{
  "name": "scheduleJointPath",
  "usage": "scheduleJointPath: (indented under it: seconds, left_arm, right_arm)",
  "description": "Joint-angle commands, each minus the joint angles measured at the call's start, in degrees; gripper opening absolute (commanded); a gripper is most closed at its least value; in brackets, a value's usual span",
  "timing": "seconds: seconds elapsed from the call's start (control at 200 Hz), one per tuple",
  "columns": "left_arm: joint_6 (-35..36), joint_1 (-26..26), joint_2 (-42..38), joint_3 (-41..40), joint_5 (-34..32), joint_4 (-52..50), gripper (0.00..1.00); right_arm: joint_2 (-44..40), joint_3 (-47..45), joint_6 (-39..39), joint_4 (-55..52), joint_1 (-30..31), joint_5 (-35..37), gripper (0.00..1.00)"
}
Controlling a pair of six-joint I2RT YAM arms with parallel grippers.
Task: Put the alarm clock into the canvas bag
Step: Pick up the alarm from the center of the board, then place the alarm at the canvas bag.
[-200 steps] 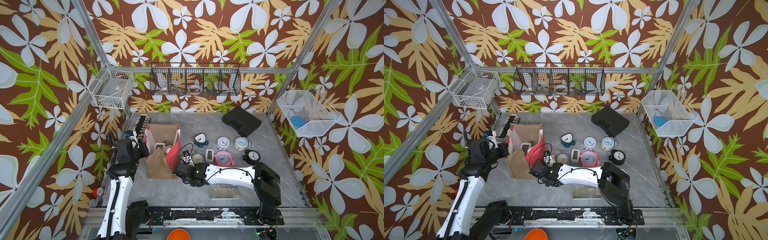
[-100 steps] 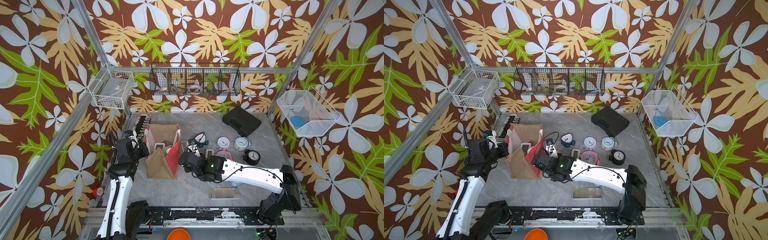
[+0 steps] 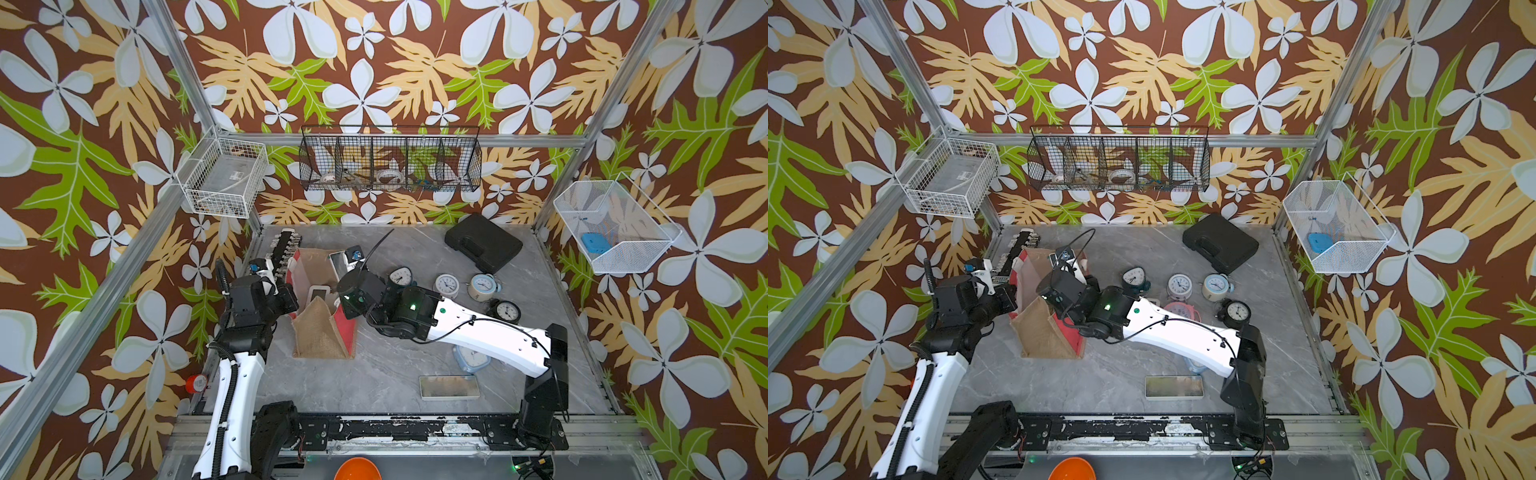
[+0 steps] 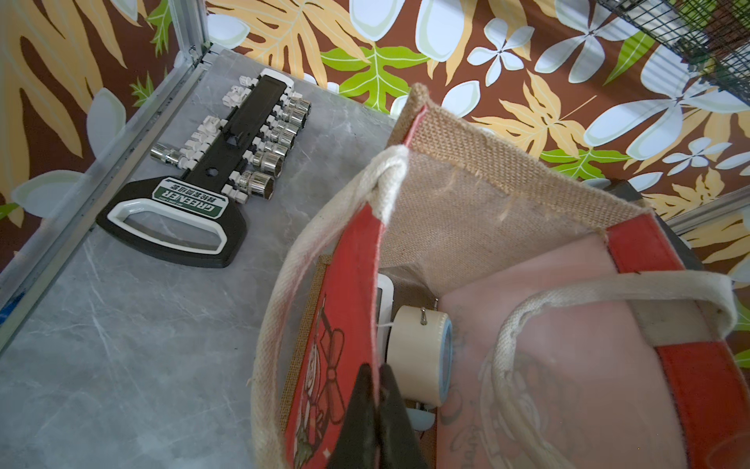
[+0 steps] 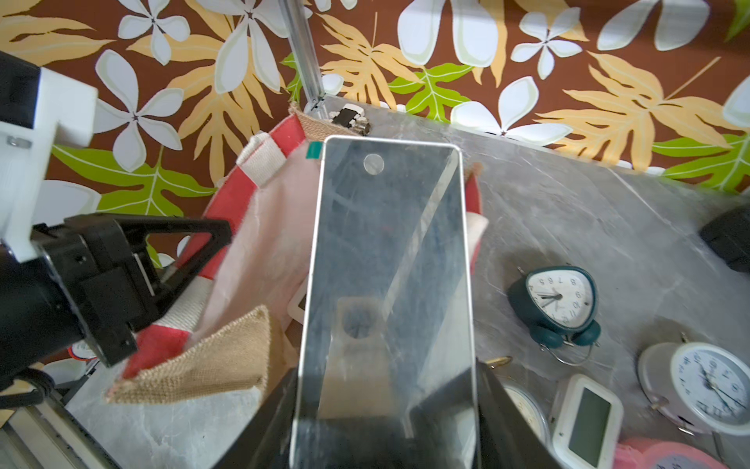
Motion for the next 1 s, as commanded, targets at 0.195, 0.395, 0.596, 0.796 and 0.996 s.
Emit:
scheduleJointPath:
  seconds: [0.195,0.395,0.596,0.796,0.996]
  left_arm:
    - [-0.31,0.04,-1.02,-0.19,3.33,3.28,0.00]
    - [-0.08,0.06,-1.06,-0.39,3.71,3.37,0.00]
    - [0.08,0.00,-1.09,-0.48,4.04,3.48,0.00]
    - [0.23,-0.01,-1.45,-0.57,3.10,3.43,0.00]
    - [-0.01,0.06,-1.30,0.12,-1.47,2.54,0.00]
  right_arm:
    - [11.14,13.07,-7.13,2.05,-3.48,-7.08,0.53]
    - [16.48,17.08,-7.64,4.54,-5.14,-9.35,0.53]
    - [21.35,20.49,-13.23,5.53,-6.54,-13.41,0.51]
    - [22.34,19.16,-18.66,1.68,-6.93,-15.65,0.48]
    - [17.58,10.01,-24.86,1.61,-6.97,-19.07,0.46]
